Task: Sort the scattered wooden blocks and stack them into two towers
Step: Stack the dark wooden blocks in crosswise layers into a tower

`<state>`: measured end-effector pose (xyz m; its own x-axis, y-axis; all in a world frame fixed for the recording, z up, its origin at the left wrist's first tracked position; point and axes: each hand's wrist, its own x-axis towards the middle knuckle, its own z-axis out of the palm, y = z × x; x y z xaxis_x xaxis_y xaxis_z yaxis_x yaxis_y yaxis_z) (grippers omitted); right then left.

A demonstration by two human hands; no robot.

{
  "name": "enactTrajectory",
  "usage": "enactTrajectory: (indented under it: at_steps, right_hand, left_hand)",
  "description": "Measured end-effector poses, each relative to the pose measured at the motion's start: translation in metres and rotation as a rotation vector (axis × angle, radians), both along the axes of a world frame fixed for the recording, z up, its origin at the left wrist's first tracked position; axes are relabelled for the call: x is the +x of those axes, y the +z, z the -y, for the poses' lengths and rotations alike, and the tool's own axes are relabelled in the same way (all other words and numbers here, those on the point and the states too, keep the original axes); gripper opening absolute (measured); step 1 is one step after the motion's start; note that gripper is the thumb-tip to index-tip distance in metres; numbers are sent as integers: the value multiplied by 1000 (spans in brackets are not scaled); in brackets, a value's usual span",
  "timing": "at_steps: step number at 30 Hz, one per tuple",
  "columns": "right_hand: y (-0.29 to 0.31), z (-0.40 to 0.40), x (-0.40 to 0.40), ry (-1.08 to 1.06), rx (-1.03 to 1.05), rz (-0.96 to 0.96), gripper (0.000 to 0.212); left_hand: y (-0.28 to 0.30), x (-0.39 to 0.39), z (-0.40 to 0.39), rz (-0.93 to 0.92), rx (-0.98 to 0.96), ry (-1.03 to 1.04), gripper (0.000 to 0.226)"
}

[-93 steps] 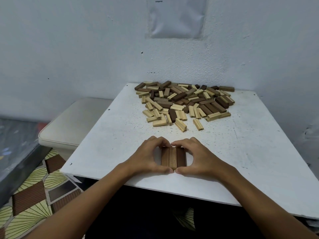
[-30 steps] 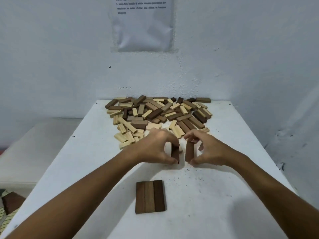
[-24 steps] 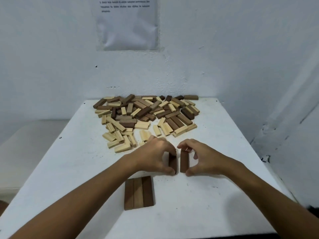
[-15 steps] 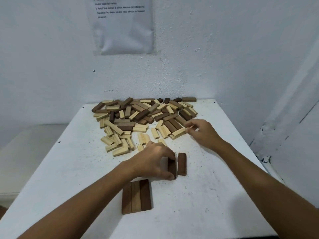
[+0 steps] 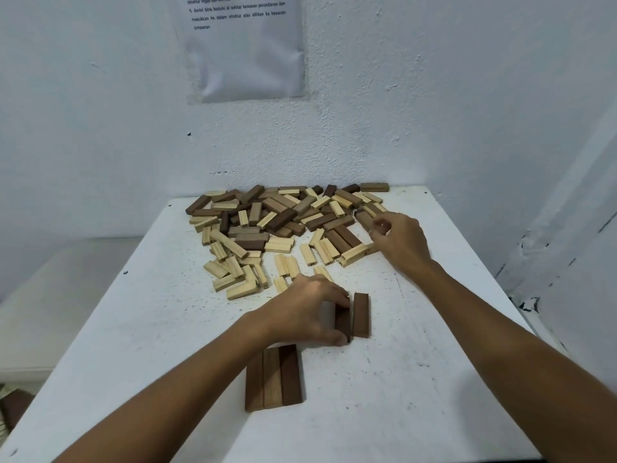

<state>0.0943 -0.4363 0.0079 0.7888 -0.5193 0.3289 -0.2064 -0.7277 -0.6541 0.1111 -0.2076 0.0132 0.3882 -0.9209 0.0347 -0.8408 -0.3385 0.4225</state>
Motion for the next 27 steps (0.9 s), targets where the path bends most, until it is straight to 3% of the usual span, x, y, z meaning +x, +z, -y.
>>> enactTrajectory:
  at_steps: [4,14,16,19,22,27]
  right_hand:
    - [6,-16,-52,109,52,-13,31]
    - [0,-48,-124,219,-110,-274,27]
    - [1,-52,-128,234,-93,-290,5]
    - [1,-54,-131,284,-60,-300,33]
    - [6,-52,-134,343,67,-281,7]
    - [9,-34,-128,433,137,-333,40]
  left_hand:
    - [2,-3,1,-17,-19,17,56]
    - [7,-15,8,21,-32,39,39]
    - [7,-16,8,37,-22,38,34]
    - [7,-17,8,56,-9,32,32]
    - [8,-19,7,85,-6,28,33]
    - [5,-23,8,79,-22,16,44]
